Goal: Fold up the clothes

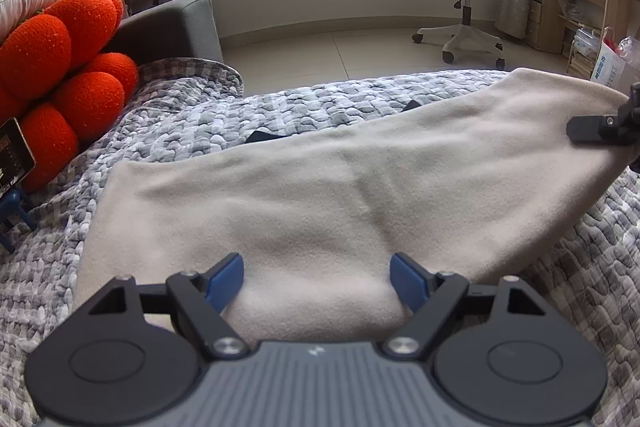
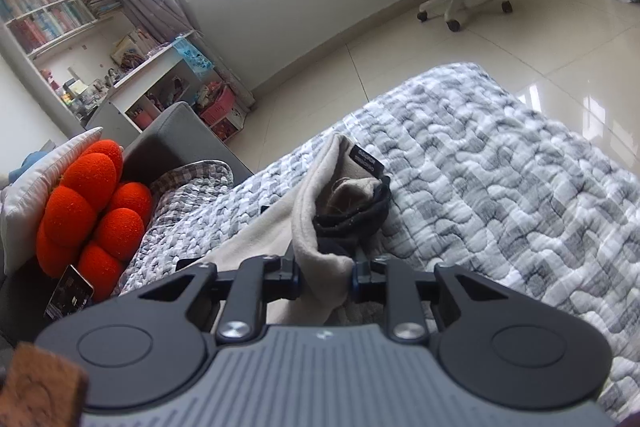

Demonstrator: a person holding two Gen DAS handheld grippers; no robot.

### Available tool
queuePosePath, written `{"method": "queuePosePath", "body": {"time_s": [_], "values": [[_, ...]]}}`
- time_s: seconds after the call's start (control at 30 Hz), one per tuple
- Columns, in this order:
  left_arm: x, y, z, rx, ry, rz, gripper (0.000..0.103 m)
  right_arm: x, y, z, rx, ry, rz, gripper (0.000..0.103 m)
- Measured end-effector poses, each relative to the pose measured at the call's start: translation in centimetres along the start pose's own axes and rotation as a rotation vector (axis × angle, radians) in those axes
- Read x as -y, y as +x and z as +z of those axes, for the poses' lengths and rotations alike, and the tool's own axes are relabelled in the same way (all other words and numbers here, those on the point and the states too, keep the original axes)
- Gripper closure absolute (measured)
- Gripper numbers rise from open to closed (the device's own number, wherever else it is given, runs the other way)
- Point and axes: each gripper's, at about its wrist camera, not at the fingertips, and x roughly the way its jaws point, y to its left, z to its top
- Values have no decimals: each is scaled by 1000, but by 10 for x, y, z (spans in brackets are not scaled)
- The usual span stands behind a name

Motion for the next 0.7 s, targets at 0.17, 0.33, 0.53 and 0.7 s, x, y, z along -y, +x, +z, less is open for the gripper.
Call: {"method": "queuePosePath", "body": {"time_s": [0.17, 0.33, 0.53, 0.7], "values": [[-6, 6, 6, -7, -18, 3, 21, -15, -4, 2, 48, -70, 25, 78], [-9, 12, 13, -9, -22, 13, 21, -22, -1, 4, 65, -94, 37, 78], [-12, 24, 27, -6, -18, 27, 15, -17, 2, 4, 58, -66, 33, 78], [-14, 33, 40, -5, -34, 40, 15, -8, 3, 5, 44, -24, 32, 78]]}}
